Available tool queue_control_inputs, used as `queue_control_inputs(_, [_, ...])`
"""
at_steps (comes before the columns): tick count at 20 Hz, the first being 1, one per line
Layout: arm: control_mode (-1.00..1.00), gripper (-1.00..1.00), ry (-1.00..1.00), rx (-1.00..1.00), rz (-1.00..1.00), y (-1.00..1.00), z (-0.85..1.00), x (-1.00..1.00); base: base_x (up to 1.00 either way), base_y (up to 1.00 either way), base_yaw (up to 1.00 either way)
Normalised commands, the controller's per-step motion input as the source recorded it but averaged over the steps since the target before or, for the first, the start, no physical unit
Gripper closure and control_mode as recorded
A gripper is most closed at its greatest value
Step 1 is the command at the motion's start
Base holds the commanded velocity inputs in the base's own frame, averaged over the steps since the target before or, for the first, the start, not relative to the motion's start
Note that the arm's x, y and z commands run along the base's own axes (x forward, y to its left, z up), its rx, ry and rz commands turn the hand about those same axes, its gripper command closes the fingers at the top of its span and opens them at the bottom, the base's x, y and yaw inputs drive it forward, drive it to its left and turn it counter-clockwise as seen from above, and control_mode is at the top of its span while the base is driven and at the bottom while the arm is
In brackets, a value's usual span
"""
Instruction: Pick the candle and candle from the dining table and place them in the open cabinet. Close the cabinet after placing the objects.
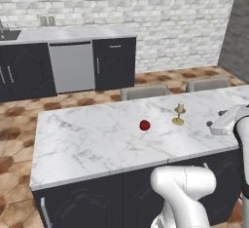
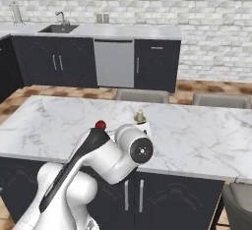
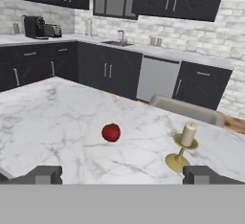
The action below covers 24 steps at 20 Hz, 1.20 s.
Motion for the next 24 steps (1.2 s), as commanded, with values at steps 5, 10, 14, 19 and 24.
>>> queue_control_inputs(5, [-1.00, -1.00, 0.00, 0.00, 0.03, -0.08, -0.40, 0.37, 0.00, 0.00, 0.00])
queue_control_inputs(10, [-1.00, -1.00, 0.01, -0.02, 0.00, -0.04, -0.25, 0.41, 0.00, 0.00, 0.00])
queue_control_inputs(14, [-1.00, -1.00, 0.03, -0.01, 0.00, -0.05, -0.11, 0.44, 0.00, 0.00, 0.00])
queue_control_inputs(19, [-1.00, -1.00, 0.01, -0.01, 0.00, -0.10, -0.10, 0.36, 0.00, 0.00, 0.00])
queue_control_inputs(24, [-1.00, -1.00, 0.00, 0.00, 0.00, -0.07, -0.13, 0.17, 0.00, 0.00, 0.00])
